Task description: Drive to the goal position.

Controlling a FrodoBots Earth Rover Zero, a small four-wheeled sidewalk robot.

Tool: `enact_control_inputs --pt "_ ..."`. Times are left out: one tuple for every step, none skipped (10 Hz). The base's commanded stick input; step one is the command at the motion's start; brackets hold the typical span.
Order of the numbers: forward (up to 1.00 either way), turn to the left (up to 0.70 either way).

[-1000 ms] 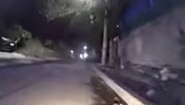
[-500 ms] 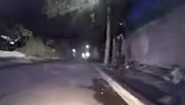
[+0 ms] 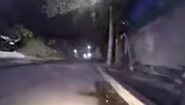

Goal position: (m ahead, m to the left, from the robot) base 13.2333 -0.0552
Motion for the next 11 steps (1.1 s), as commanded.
enact_control_inputs --pt "0.7 0.0" --pt "0.7 0.0" --pt "0.7 0.0" --pt "0.7 0.0" --pt "0.7 0.0" --pt "0.7 0.0" --pt "0.7 0.0" --pt "0.7 0.0" --pt "0.7 0.0" --pt "0.7 -0.21" --pt "0.7 -0.35"
